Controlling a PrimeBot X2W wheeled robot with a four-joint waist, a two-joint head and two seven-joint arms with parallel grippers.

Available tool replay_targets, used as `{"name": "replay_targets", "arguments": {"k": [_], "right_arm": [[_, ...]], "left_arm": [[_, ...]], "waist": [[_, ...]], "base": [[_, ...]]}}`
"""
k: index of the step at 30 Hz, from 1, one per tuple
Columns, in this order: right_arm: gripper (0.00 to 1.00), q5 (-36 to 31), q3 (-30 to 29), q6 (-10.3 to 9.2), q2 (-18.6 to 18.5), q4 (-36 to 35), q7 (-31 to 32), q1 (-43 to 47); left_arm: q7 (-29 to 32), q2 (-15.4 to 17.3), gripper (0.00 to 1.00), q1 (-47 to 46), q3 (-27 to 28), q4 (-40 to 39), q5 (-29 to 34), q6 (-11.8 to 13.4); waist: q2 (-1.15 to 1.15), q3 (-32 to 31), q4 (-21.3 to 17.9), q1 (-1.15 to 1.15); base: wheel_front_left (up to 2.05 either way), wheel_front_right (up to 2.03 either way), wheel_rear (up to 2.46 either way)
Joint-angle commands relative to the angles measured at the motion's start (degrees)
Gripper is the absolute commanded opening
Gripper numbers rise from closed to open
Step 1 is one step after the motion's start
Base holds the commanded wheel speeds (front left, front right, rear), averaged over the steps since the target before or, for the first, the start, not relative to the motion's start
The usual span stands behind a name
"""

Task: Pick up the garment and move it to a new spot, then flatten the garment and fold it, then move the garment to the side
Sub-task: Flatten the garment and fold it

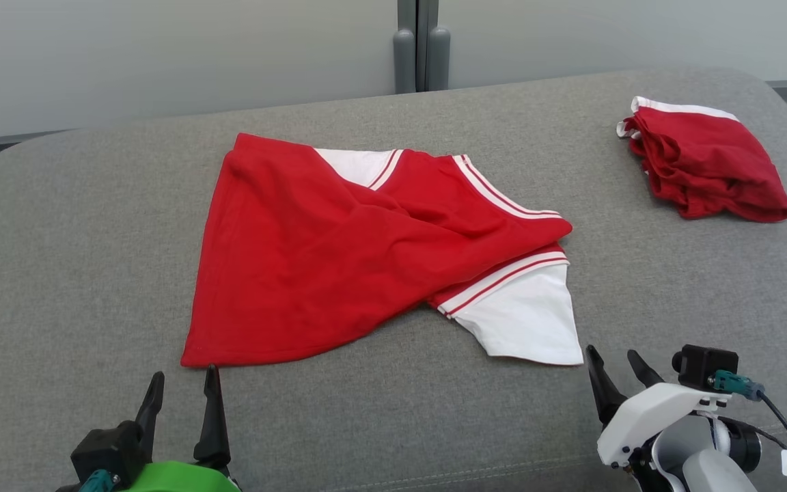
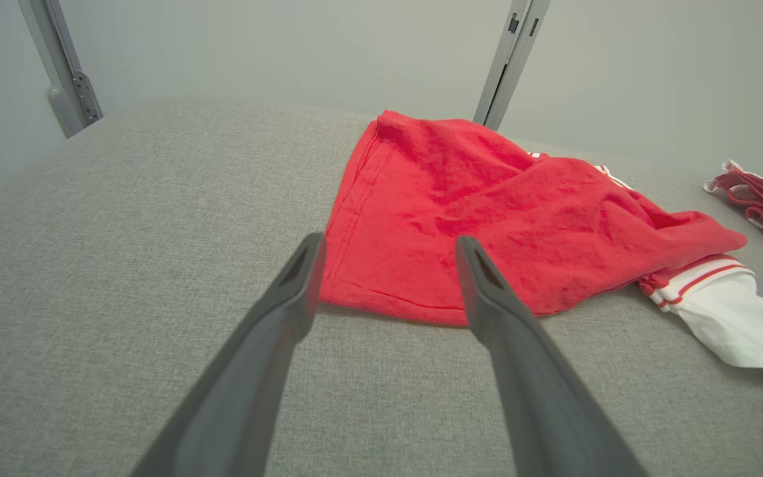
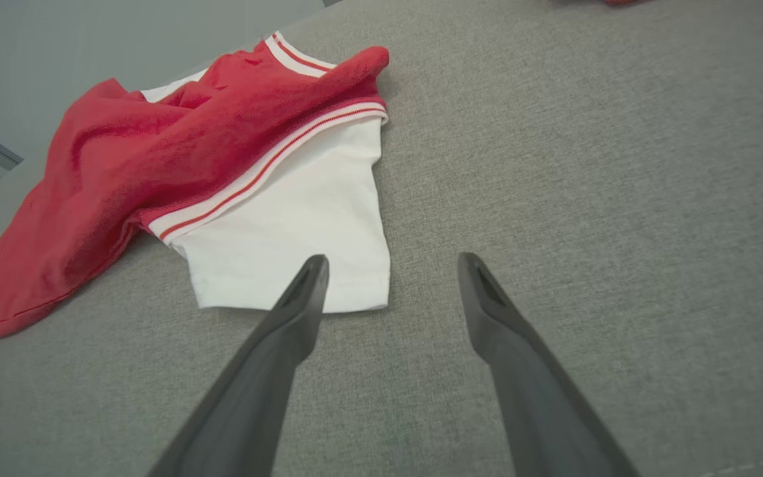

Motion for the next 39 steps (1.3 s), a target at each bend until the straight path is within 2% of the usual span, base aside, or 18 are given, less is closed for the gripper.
{"name": "replay_targets", "arguments": {"k": [1,12,21,22,23,25,26,33,39], "right_arm": [[1.0,0.7,0.4,-0.03,-0.1,1.9,-0.6,-1.7],[1.0,6.5,1.9,-0.03,-0.1,13.7,-2.3,-8.5],[1.0,7.5,3.1,-0.01,0.2,22.8,-4.2,-12.4],[0.91,6.9,3.6,0.0,0.2,23.5,-4.3,-12.7],[0.49,6.6,3.9,0.0,0.3,24.1,-4.3,-13.0],[0.22,6.5,4.8,0.08,0.5,25.4,-4.2,-13.6],[0.02,6.4,5.0,0.11,0.6,25.9,-4.2,-13.8],[0.0,6.7,5.0,-0.02,0.1,27.4,-7.0,-16.1],[0.0,8.9,4.1,-0.02,-1.7,23.0,-8.5,-16.6]], "left_arm": [[-0.1,-0.1,1.0,-1.3,-0.2,0.3,0.7,-0.3],[-0.3,-0.2,1.0,-3.4,-0.7,1.3,0.6,-1.2],[-0.6,-0.3,1.0,-4.2,-0.8,2.4,0.3,-1.7],[-0.7,-0.4,1.0,-4.2,-0.8,2.5,0.3,-1.7],[-0.7,-0.4,1.0,-4.2,-0.8,2.5,0.3,-1.7],[-0.8,-0.4,1.0,-4.3,-0.8,2.6,0.3,-1.7],[-0.8,-0.4,1.0,-4.4,-0.8,2.7,0.2,-1.7],[-1.0,-0.3,1.0,-4.3,-0.5,2.8,-0.1,-2.0],[1.4,-1.2,1.0,-6.4,-1.0,4.2,-3.1,-4.4]], "waist": [[0.0,1.6,1.2,0.0],[0.0,4.2,5.0,0.0],[0.0,4.7,7.3,0.0],[0.0,4.7,7.4,0.0],[0.0,4.7,7.6,0.0],[0.0,4.7,7.7,0.0],[0.0,4.6,7.8,0.0],[0.0,4.4,7.1,0.0],[0.0,4.4,5.4,0.0]], "base": [[0.0,0.0,0.0],[0.0,0.0,0.0],[0.0,0.0,0.0],[0.0,0.0,0.0],[0.0,0.0,0.0],[0.0,0.0,0.0],[0.0,0.0,0.0],[0.0,0.0,0.0],[0.0,0.0,0.0]]}}
